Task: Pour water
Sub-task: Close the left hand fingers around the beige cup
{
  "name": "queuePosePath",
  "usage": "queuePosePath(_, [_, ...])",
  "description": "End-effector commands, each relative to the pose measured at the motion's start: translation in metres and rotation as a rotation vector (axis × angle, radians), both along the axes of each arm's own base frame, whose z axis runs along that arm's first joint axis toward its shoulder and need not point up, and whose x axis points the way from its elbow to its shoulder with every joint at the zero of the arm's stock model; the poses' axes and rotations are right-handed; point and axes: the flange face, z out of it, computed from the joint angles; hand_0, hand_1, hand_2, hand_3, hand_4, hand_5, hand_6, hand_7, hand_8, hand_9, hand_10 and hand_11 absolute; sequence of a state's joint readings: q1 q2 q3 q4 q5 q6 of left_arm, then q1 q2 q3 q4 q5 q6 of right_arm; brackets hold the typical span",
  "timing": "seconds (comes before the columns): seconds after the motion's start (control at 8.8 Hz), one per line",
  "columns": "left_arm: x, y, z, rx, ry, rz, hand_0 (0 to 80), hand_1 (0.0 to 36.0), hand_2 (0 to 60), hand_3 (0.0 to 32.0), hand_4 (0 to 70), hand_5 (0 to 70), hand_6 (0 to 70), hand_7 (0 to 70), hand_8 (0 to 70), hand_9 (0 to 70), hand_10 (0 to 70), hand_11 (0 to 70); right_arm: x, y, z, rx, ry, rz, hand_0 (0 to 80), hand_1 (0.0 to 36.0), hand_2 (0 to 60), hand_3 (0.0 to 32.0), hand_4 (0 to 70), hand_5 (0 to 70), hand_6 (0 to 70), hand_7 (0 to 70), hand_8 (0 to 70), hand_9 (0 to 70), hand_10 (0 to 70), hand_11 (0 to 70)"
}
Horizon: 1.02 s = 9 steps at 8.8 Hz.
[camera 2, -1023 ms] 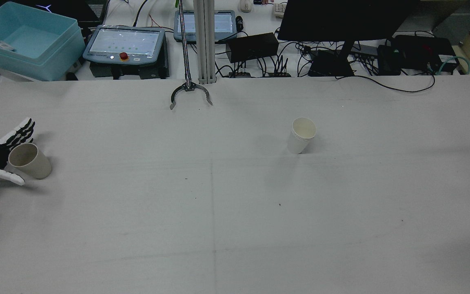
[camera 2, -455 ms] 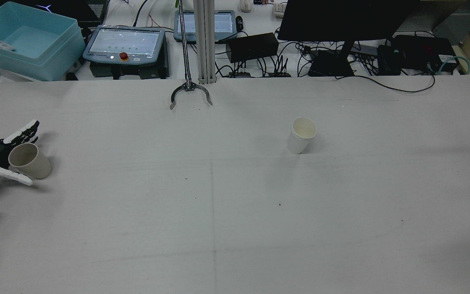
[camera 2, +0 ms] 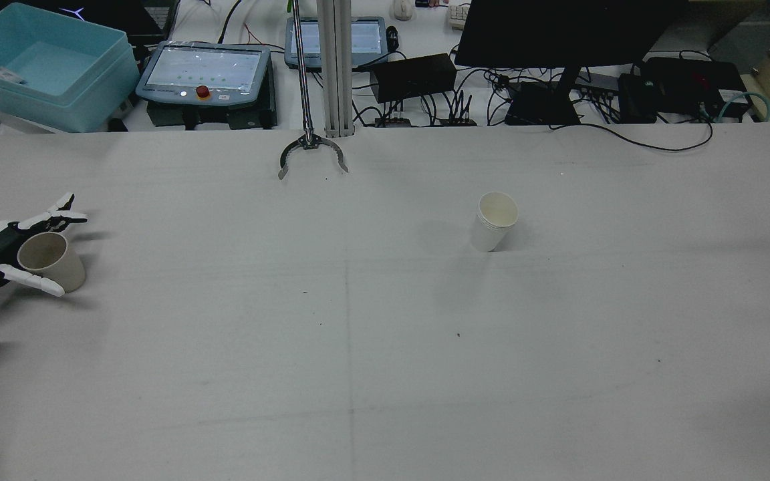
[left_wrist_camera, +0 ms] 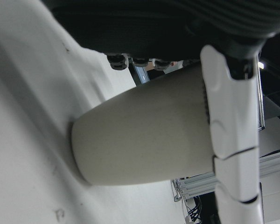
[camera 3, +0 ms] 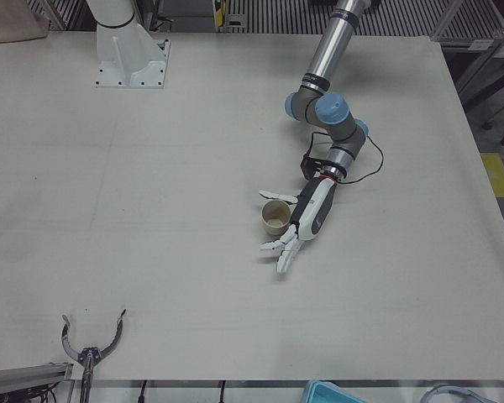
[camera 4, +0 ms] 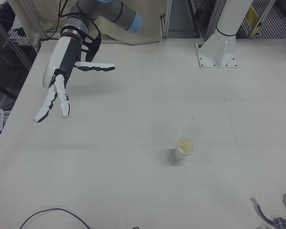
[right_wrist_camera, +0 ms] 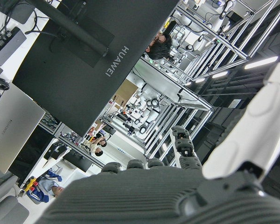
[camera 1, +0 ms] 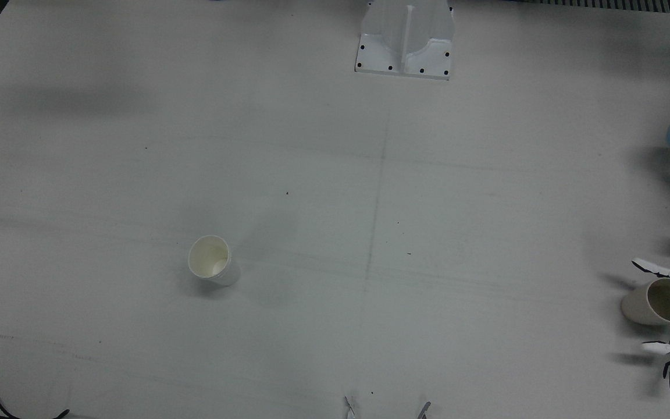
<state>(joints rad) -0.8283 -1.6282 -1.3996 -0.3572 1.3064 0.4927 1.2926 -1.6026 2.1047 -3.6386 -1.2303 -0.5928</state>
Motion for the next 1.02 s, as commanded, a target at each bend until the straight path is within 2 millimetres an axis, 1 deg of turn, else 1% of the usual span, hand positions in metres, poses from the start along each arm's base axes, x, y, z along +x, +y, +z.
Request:
queuePosePath(0.0, [0.0, -0.001, -0.024, -0.023, -0.02, -0.004, 56.6, 35.8, 60.0, 0.0, 32.5, 57.2, 2.6, 8.3, 1.1, 2.4, 4.9, 9.9, -0.002, 0.0, 0.0, -0.001, 0.004, -0.005, 40.4, 6.4, 1.3, 0.0, 2.6, 2.7, 0.0, 0.0, 0.4, 0.0, 0.0, 0.0])
queuePosePath(0.11, [-0.002, -0.001, -0.023, -0.034, -0.025, -0.008, 52.5, 36.0, 60.0, 0.0, 32.7, 61.4, 2.6, 7.9, 1.8, 3.0, 5.5, 11.3, -0.003, 0.0, 0.0, -0.001, 0.009, -0.007, 40.3, 6.4, 1.3, 0.0, 2.6, 2.7, 0.0, 0.0, 0.4, 0.0, 0.0, 0.0])
queuePosePath(0.23, [-0.007, 0.002, -0.019, -0.04, -0.031, -0.011, 51.3, 36.0, 60.0, 0.0, 31.7, 61.3, 2.5, 7.7, 1.9, 3.0, 5.5, 11.2, -0.004, 0.0, 0.0, -0.001, 0.01, -0.009, 40.2, 6.4, 1.3, 0.0, 2.5, 2.7, 0.0, 0.0, 0.4, 0.0, 0.0, 0.0])
queuePosePath(0.34, [-0.009, 0.005, -0.015, -0.049, -0.039, -0.011, 52.0, 36.0, 60.0, 0.0, 30.1, 64.9, 2.3, 7.7, 1.9, 3.0, 5.5, 11.4, -0.006, 0.0, 0.0, -0.001, 0.013, -0.013, 40.4, 6.4, 1.2, 0.0, 2.5, 2.8, 0.0, 0.0, 0.3, 0.0, 0.0, 0.0])
queuePosePath(0.45, [-0.01, 0.004, -0.018, -0.047, -0.032, -0.013, 53.0, 36.0, 60.0, 0.0, 28.6, 67.6, 1.9, 7.2, 2.0, 2.9, 5.6, 11.6, -0.006, 0.0, 0.0, -0.001, 0.013, -0.013, 40.1, 6.2, 1.0, 0.0, 2.4, 2.7, 0.0, 0.0, 0.3, 0.0, 0.0, 0.0])
queuePosePath(0.57, [-0.01, 0.002, -0.04, -0.03, -0.012, -0.014, 52.4, 36.0, 60.0, 0.0, 27.6, 67.5, 1.8, 6.9, 1.9, 2.7, 5.5, 11.4, -0.007, 0.0, 0.0, -0.001, 0.006, -0.015, 40.1, 6.2, 0.8, 0.0, 2.4, 2.8, 0.0, 0.0, 0.3, 0.0, 0.0, 0.0])
queuePosePath(0.68, [-0.012, 0.005, -0.07, -0.008, 0.016, -0.012, 51.9, 36.0, 60.0, 0.0, 27.5, 66.5, 1.4, 6.6, 1.9, 2.7, 5.4, 11.2, -0.008, -0.001, -0.001, 0.002, 0.011, -0.016, 40.1, 6.1, 0.7, 0.0, 2.4, 2.6, 0.0, 0.0, 0.3, 0.0, 0.0, 0.0])
queuePosePath(0.8, [-0.011, 0.007, -0.083, -0.013, 0.059, -0.002, 52.2, 36.0, 60.0, 0.0, 28.2, 65.9, 1.5, 6.8, 1.7, 2.5, 5.2, 11.0, -0.021, -0.005, 0.011, -0.023, 0.022, -0.038, 40.3, 6.2, 0.8, 0.0, 2.7, 2.9, 0.0, 0.0, 0.3, 0.0, 0.0, 0.0])
queuePosePath(0.91, [-0.012, 0.006, -0.091, -0.035, 0.093, -0.004, 50.2, 36.0, 60.0, 0.0, 27.4, 63.5, 1.4, 6.7, 1.5, 2.2, 4.9, 10.3, -0.038, -0.015, 0.033, -0.052, 0.032, -0.062, 40.3, 6.2, 1.3, 0.0, 3.0, 3.0, 0.0, 0.0, 0.4, 0.0, 0.0, 0.0])
